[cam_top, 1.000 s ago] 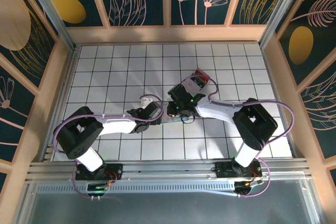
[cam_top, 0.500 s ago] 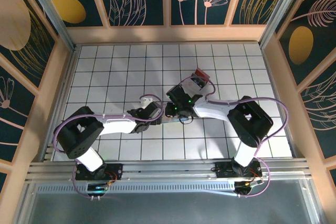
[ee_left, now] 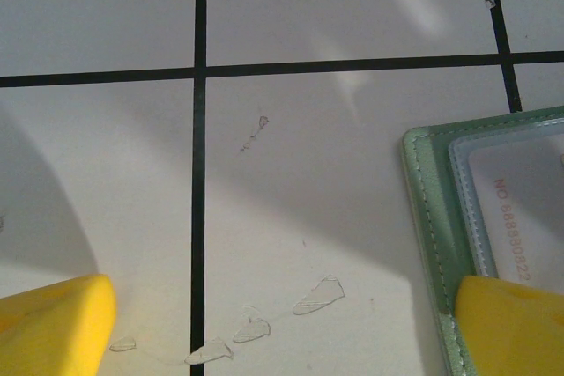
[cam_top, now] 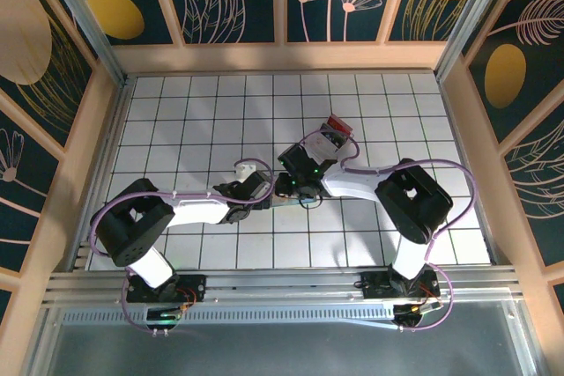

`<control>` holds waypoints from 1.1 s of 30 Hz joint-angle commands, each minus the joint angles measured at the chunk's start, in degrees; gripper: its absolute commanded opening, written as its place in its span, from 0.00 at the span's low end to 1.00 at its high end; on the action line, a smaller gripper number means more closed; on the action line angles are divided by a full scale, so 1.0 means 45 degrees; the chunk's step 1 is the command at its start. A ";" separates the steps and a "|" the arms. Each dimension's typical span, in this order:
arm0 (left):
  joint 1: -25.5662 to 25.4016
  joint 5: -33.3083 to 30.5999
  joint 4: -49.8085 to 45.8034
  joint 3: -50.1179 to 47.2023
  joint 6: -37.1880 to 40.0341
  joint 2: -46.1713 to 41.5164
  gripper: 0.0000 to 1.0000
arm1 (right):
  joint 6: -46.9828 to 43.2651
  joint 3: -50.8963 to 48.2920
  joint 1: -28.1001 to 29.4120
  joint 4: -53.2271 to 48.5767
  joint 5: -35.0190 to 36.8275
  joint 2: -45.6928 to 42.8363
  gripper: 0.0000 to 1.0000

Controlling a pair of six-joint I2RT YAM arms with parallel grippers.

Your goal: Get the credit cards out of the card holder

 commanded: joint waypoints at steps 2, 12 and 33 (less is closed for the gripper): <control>0.0008 0.0394 -0.0336 -0.0093 -0.0109 0.0483 0.99 | 0.0147 -0.0296 -0.0092 0.0736 -0.0550 0.0094 0.30; 0.0008 0.0471 -0.0317 -0.0073 -0.0112 0.0542 0.99 | 0.0063 -0.1241 -0.0464 0.2899 -0.2371 -0.0921 0.29; 0.0008 0.0284 -0.1448 0.0335 -0.0368 0.0318 0.99 | -0.0028 -0.2986 -0.1560 0.7059 -0.4968 -0.0942 0.25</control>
